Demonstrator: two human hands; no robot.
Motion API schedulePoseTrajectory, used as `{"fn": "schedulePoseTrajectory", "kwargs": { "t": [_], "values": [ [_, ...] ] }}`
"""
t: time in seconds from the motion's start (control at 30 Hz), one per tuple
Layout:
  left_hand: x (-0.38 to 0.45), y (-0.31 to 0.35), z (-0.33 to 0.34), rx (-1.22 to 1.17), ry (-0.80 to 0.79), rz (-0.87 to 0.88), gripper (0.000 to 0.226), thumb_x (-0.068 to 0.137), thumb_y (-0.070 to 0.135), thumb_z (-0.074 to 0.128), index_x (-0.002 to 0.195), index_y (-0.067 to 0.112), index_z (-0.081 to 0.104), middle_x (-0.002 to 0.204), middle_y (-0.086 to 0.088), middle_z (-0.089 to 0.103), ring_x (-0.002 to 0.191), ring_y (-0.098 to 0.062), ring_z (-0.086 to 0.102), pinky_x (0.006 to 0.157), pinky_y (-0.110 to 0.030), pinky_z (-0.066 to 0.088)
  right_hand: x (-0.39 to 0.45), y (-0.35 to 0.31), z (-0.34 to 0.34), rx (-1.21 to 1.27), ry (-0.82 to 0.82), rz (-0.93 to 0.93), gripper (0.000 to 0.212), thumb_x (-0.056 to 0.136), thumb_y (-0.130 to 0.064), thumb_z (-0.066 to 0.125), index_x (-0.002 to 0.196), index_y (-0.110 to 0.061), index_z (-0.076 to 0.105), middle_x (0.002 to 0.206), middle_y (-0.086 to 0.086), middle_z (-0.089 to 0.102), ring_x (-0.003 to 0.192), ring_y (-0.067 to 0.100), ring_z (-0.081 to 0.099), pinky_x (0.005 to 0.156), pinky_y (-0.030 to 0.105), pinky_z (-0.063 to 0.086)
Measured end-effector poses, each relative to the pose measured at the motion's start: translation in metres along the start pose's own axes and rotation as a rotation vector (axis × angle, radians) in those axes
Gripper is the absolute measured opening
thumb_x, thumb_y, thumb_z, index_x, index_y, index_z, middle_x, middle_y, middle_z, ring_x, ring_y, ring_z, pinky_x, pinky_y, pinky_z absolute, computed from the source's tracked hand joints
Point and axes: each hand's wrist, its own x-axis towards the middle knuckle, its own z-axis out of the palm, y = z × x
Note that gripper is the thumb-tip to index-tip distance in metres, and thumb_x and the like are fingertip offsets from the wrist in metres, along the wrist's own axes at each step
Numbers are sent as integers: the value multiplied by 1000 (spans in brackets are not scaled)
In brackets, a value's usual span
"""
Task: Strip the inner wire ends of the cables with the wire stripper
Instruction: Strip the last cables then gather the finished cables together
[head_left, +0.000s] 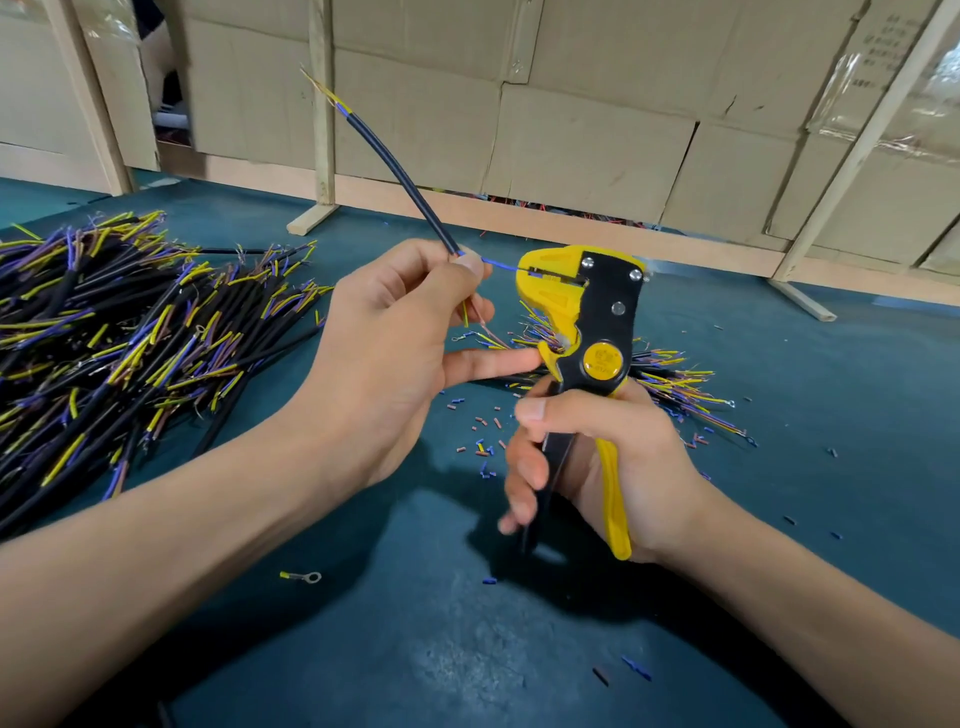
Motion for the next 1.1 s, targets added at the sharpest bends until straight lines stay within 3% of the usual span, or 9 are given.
{"fn": "schedulePoseTrajectory", "kwargs": {
  "t": [0.07,0.13,0.2,0.27,0.33,0.43,0.67,1.1],
  "values": [
    [0,1,1,-34,3,-16,32,99,6,59,67,7,62,72,-10,48,72,-18,49,66,-52,61,-1,0,0,-74,114,-17,29,78,-13,62,54,-12,47,41,9,37,27,22,38,39,30,45],
    [1,2,0,-47,18,-27,28,99,4,58,71,4,60,67,-9,47,76,-20,47,67,-53,61,-1,-1,-1,-78,126,15,29,78,-16,61,54,-12,46,41,8,36,27,21,37,40,29,45],
    [1,3,0,-30,35,-36,25,98,5,59,74,2,60,67,-10,47,76,-21,48,67,-51,61,-1,-2,-2,-13,27,57,21,81,-19,62,65,-8,55,52,13,48,39,29,52,50,43,54],
    [0,3,-1,6,54,-42,23,98,8,61,76,3,62,66,-9,50,73,-20,51,68,-45,61,1,-2,-3,44,-73,54,15,84,-17,64,81,-3,61,71,20,59,61,39,63,72,62,54],
    [-1,3,-2,50,63,-55,17,97,13,63,83,4,65,68,-7,54,73,-19,53,66,-38,59,2,0,-4,68,-98,28,20,83,-20,66,87,-2,61,77,21,60,69,41,65,81,68,52],
    [-1,1,-6,101,69,-67,14,98,22,63,91,11,67,76,-1,64,76,-16,56,60,-29,53,1,2,-7,83,-126,-16,18,84,-20,64,90,-3,59,77,20,59,70,41,65,81,68,52],
    [0,3,-10,59,87,-105,12,94,35,66,85,28,70,91,9,72,76,-9,59,61,-24,46,1,5,-9,25,-184,-20,12,89,-15,62,91,-4,59,78,18,60,70,41,65,83,79,44],
    [-3,2,-6,-6,40,-141,14,93,38,66,85,29,74,90,12,69,74,-10,54,61,-24,44,0,4,-8,15,-167,-19,13,88,-15,63,92,-3,59,78,18,59,70,41,65,82,77,47]
  ]
}}
